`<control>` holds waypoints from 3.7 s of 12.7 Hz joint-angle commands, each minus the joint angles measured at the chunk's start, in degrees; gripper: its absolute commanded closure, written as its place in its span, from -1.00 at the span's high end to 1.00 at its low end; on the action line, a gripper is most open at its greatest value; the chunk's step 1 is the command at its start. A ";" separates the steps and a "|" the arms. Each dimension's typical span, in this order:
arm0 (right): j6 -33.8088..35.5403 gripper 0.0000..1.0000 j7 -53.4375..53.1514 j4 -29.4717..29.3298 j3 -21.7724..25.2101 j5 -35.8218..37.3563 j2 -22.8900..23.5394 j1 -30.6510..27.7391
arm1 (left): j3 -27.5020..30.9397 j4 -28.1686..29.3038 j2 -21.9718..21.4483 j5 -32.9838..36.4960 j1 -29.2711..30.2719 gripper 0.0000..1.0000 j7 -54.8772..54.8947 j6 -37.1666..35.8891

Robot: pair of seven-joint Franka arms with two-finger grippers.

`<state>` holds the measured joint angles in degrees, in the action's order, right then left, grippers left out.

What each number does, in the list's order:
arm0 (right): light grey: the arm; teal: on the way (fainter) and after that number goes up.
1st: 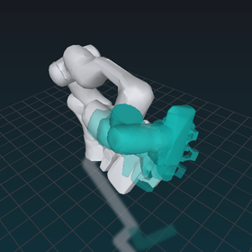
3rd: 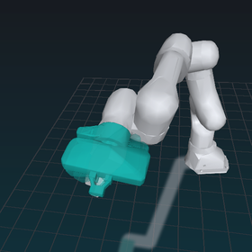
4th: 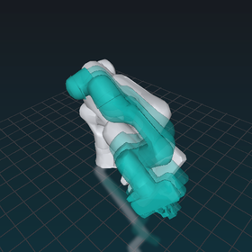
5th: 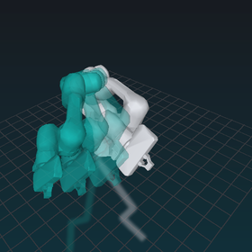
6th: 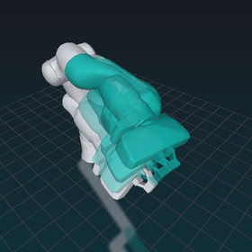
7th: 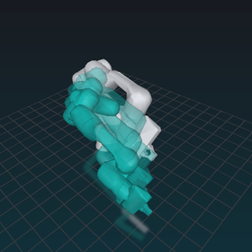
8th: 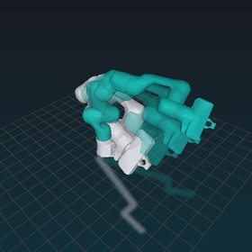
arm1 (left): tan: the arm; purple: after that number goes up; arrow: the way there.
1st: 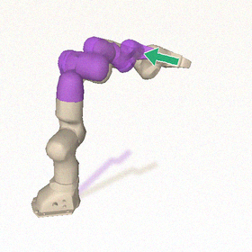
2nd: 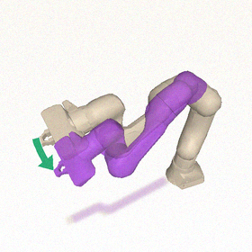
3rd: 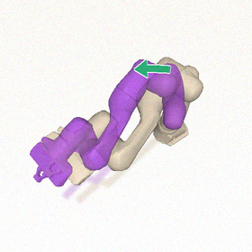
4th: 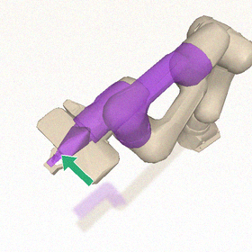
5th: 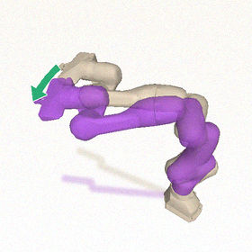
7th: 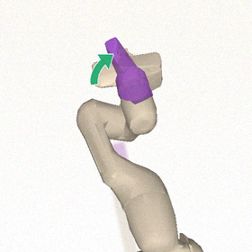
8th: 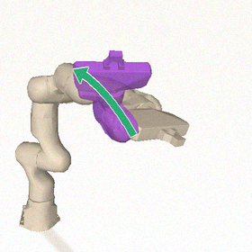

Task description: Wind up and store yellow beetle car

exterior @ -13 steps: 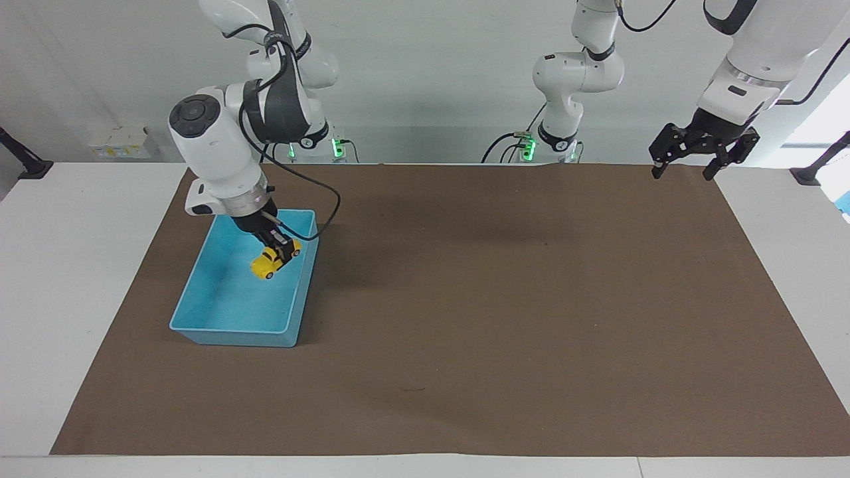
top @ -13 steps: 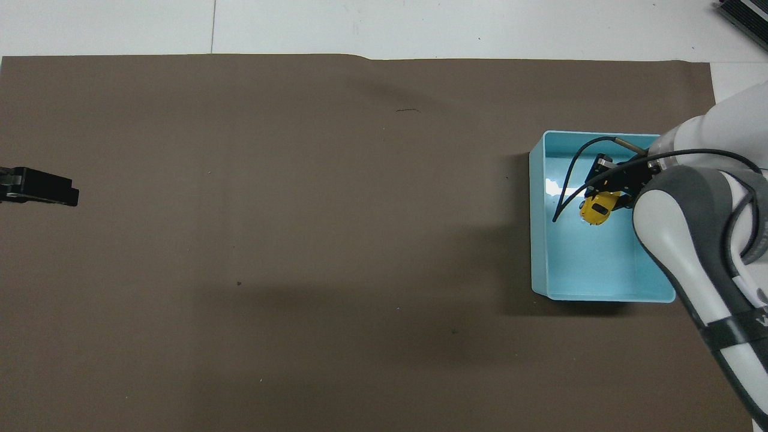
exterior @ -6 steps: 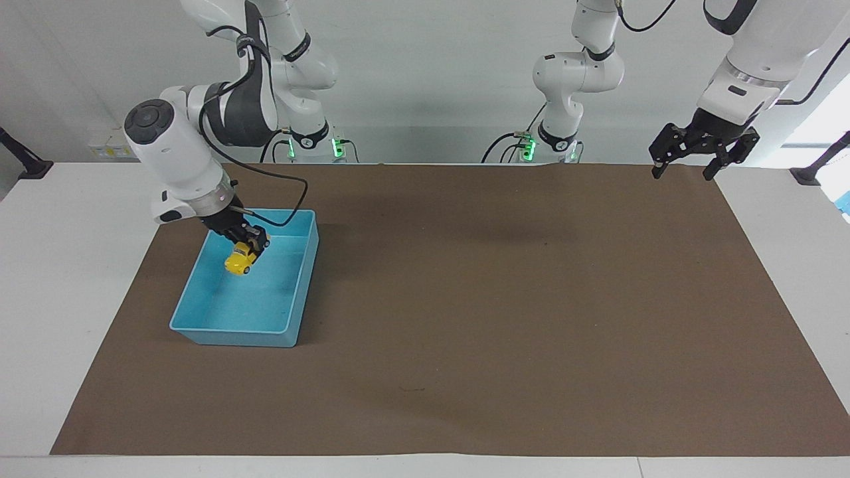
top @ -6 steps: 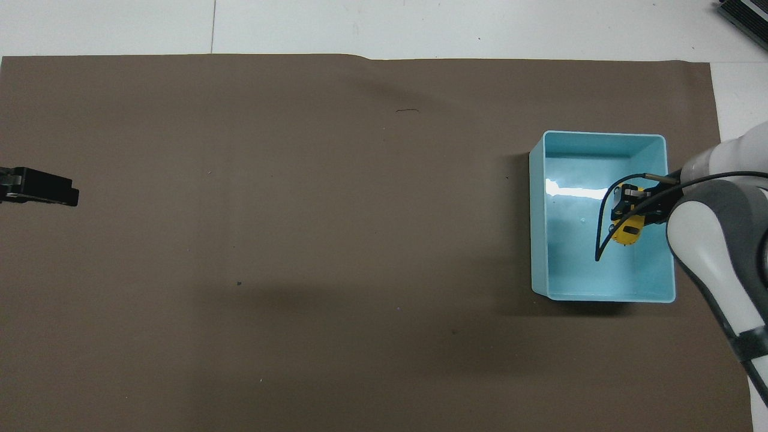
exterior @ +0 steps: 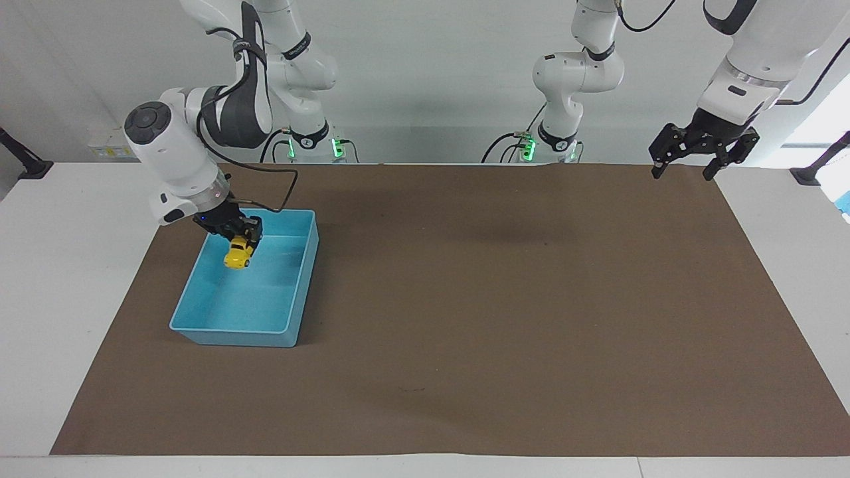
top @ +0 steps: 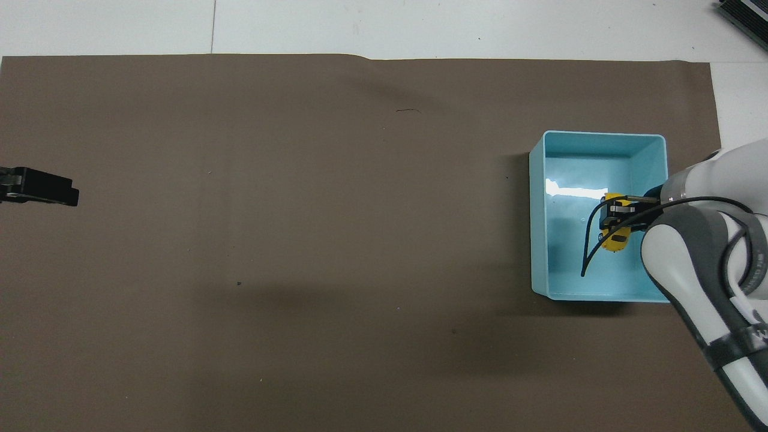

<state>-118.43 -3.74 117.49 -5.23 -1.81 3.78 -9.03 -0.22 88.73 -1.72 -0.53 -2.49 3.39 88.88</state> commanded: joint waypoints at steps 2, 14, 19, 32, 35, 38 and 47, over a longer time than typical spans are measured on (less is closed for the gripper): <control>-7.59 -1.00 5.05 5.72 -0.30 0.76 -0.53 -0.11 | -0.49 -0.31 -0.39 0.44 0.73 1.00 0.21 -0.90; -17.80 -1.00 5.76 8.89 -0.30 1.11 6.33 -0.29 | -0.49 -0.40 -0.39 0.44 0.73 1.00 0.21 -0.90; -17.71 0.99 5.49 8.46 -0.30 1.11 6.77 0.15 | -0.49 -0.40 -0.39 0.44 0.73 1.00 0.21 -0.90; 4.41 1.00 3.22 -7.88 -0.39 2.87 2.81 1.12 | -0.49 -0.40 -0.39 0.44 0.73 1.00 0.21 -0.90; 11.35 1.00 3.04 -12.97 -0.30 2.78 2.20 1.12 | -0.49 -0.40 -0.39 0.44 0.73 1.00 0.21 -0.90; 16.81 1.00 0.93 -16.58 -1.09 3.13 0.18 1.12 | -0.49 -0.40 -0.39 0.44 0.73 1.00 0.21 -0.90; 24.82 1.00 0.31 -16.77 -0.92 2.17 -7.11 1.12 | -0.49 -0.40 -0.39 0.44 0.73 1.00 0.21 -0.90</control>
<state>-95.60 -2.70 100.67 -5.80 0.08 -1.51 -7.69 -0.22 88.73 -1.72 -0.53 -2.49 3.39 88.88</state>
